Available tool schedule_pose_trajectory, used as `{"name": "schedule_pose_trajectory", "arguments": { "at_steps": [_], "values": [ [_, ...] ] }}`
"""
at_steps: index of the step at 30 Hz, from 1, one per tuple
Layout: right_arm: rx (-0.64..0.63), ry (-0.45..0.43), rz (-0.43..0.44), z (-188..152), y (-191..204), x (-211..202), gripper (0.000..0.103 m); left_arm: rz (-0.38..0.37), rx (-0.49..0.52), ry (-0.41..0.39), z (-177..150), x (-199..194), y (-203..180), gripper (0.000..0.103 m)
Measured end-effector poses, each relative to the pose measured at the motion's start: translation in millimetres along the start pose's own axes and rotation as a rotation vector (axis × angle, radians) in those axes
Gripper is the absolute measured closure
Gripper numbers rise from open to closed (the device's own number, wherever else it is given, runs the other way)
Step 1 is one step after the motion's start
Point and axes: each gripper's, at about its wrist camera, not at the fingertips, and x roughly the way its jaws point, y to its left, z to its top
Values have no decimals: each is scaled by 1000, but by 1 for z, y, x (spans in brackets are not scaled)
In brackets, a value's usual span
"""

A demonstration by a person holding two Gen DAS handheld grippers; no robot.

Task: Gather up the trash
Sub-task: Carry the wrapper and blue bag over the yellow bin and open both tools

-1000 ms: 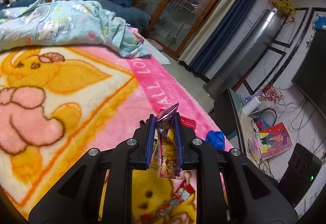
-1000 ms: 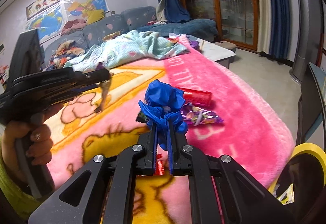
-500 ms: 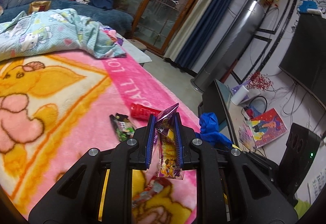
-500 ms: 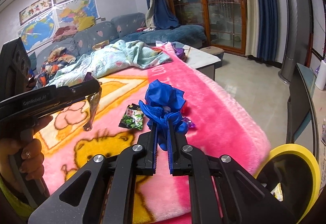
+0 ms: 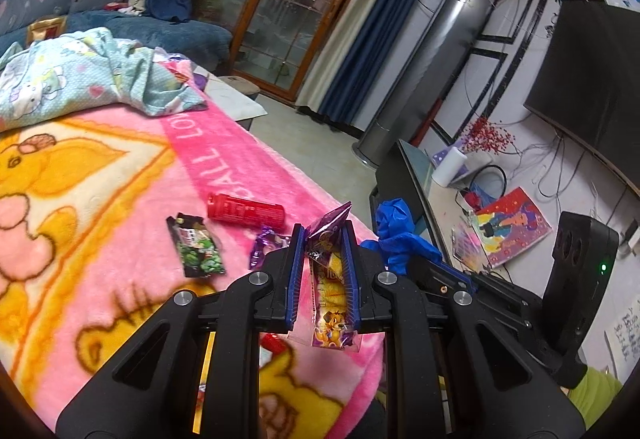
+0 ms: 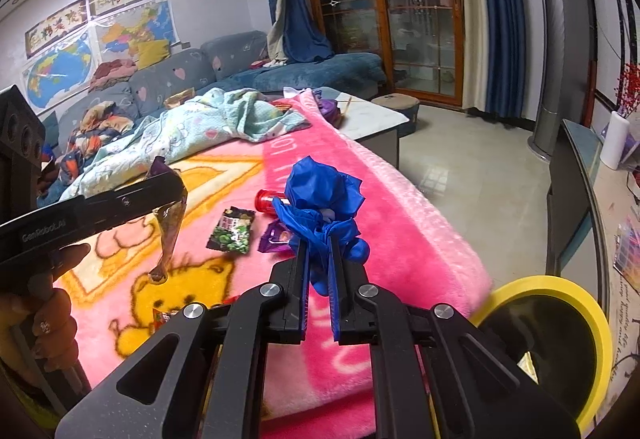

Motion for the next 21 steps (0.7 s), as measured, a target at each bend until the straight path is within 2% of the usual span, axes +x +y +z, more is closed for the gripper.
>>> {"name": "schedule_pose_trajectory", "arguments": {
  "at_steps": [21],
  "values": [
    [94, -13, -95, -14, -58, -34, 95, -92, 121, 55, -22, 19, -61, 90]
  ]
}}
